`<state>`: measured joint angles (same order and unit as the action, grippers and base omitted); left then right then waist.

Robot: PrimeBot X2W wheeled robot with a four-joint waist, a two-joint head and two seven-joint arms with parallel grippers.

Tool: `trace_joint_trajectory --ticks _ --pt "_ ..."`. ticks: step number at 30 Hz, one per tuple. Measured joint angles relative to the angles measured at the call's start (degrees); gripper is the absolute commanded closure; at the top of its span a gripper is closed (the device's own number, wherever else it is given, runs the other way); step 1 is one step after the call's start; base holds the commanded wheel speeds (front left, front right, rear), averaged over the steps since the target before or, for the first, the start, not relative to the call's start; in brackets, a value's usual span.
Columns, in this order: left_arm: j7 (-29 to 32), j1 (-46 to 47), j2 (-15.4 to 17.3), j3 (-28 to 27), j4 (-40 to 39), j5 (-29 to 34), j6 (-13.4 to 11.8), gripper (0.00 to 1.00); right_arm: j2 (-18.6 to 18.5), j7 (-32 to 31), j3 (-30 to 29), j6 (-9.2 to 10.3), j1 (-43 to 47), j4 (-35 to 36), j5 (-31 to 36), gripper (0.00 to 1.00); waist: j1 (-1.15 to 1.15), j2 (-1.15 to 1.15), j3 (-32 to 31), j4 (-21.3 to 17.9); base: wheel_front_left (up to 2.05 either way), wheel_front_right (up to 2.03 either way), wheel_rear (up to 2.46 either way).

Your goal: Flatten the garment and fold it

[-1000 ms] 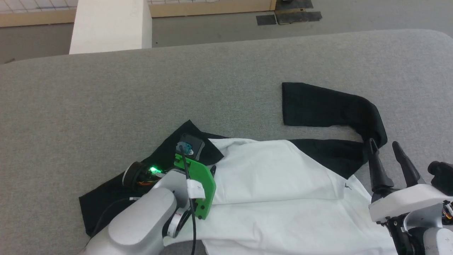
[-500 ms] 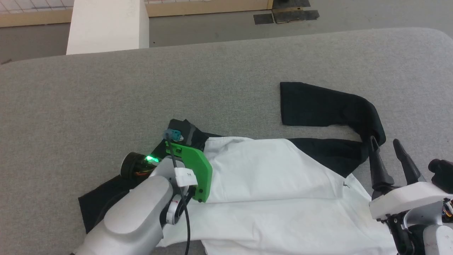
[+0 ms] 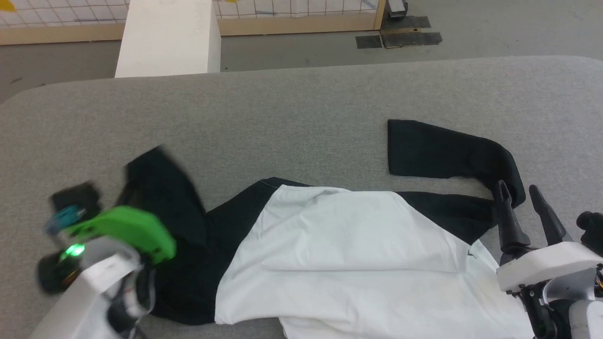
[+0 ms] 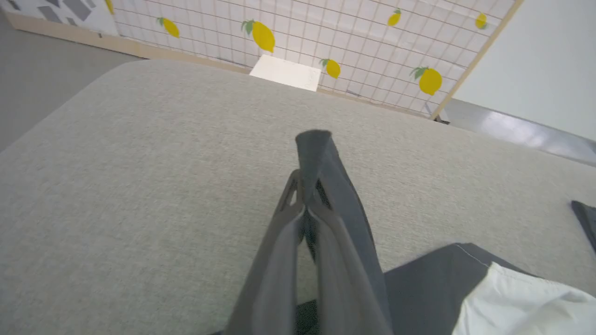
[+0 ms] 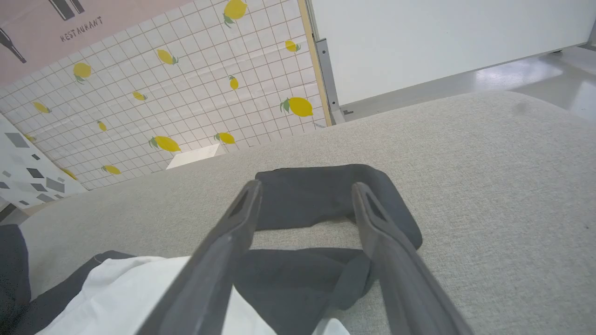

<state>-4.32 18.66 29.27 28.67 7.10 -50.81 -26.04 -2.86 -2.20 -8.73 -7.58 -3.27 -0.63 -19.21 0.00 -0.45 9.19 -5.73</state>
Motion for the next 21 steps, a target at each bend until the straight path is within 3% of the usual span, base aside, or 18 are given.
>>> trace_joint_trajectory --ticks 6,13,14,15,16,17,21 --pt "-3.2 -16.6 5.1 -9.7 -5.3 -5.2 -7.9 1.0 0.0 -0.8 -0.5 0.0 1.0 0.3 0.0 0.0 0.0 0.0 -0.1 1.2 0.0 0.0 0.0" --pt "-4.3 -29.0 5.6 -15.9 -7.3 -9.1 -13.7 1.0 0.0 -2.3 -1.0 0.0 1.1 0.3 0.2 0.0 0.0 0.0 -0.6 2.5 0.0 0.0 0.0" --pt "-4.3 -29.8 5.6 -16.2 -7.5 -9.5 -14.0 0.62 0.0 -2.6 -1.0 0.0 1.1 0.3 0.2 0.0 0.0 0.0 -0.8 2.6 0.0 0.0 0.0" --pt "-4.3 -30.1 5.6 -16.2 -7.8 -9.5 -14.0 0.11 0.0 -2.7 -1.1 0.0 1.1 0.3 0.3 0.0 0.0 0.0 -0.9 2.7 0.0 0.0 0.0" --pt "-4.4 -30.2 5.4 -16.2 -8.4 -9.6 -13.6 0.0 0.0 -2.9 -1.1 0.0 1.1 0.2 0.4 0.0 0.0 0.0 -1.0 2.8 0.0 0.0 0.0" --pt "-5.3 -29.7 5.4 -14.5 -10.1 -8.5 -11.5 0.0 0.0 -3.4 -1.2 0.0 1.2 0.2 0.6 0.0 0.0 0.0 -1.6 3.1 0.0 0.0 0.0" --pt "-8.0 -26.1 4.8 -12.7 -12.6 -5.1 -9.5 0.0 0.0 -3.9 -1.0 0.0 1.2 0.2 0.8 0.0 0.0 0.0 -2.3 3.1 0.0 0.0 0.0"
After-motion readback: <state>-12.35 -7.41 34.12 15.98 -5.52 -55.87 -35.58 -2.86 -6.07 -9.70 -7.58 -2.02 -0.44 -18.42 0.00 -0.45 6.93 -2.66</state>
